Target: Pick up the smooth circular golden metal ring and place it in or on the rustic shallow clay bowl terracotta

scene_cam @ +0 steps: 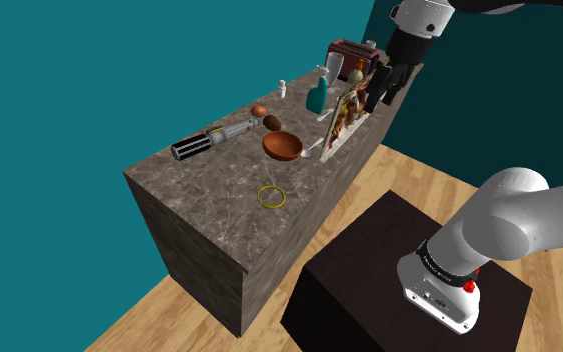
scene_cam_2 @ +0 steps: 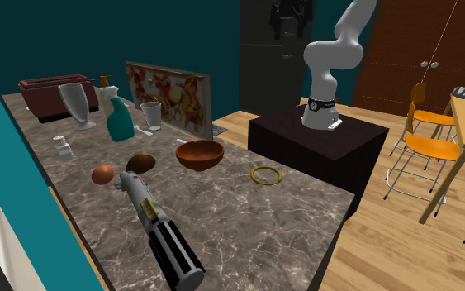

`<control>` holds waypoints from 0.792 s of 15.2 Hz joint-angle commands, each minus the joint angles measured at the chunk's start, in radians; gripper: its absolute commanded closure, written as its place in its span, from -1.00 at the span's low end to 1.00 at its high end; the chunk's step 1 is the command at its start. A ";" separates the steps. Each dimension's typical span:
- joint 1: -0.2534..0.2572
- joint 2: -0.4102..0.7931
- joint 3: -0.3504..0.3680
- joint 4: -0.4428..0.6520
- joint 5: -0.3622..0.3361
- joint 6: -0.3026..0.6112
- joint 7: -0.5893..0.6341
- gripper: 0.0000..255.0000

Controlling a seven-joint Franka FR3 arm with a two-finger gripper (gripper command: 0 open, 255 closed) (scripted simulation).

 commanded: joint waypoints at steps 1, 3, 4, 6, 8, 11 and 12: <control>0.000 0.000 0.000 0.000 0.000 0.000 0.000 -1.00; 0.002 0.036 0.028 -0.030 0.017 0.061 0.042 -1.00; 0.003 0.056 0.041 -0.042 0.026 0.093 0.062 -1.00; 0.005 0.101 0.069 -0.063 0.042 0.156 0.103 -1.00; 0.007 0.153 0.096 -0.078 0.056 0.219 0.144 -1.00; 0.009 0.242 0.135 -0.089 0.074 0.314 0.205 -1.00; 0.009 0.275 0.148 -0.090 0.079 0.346 0.225 -1.00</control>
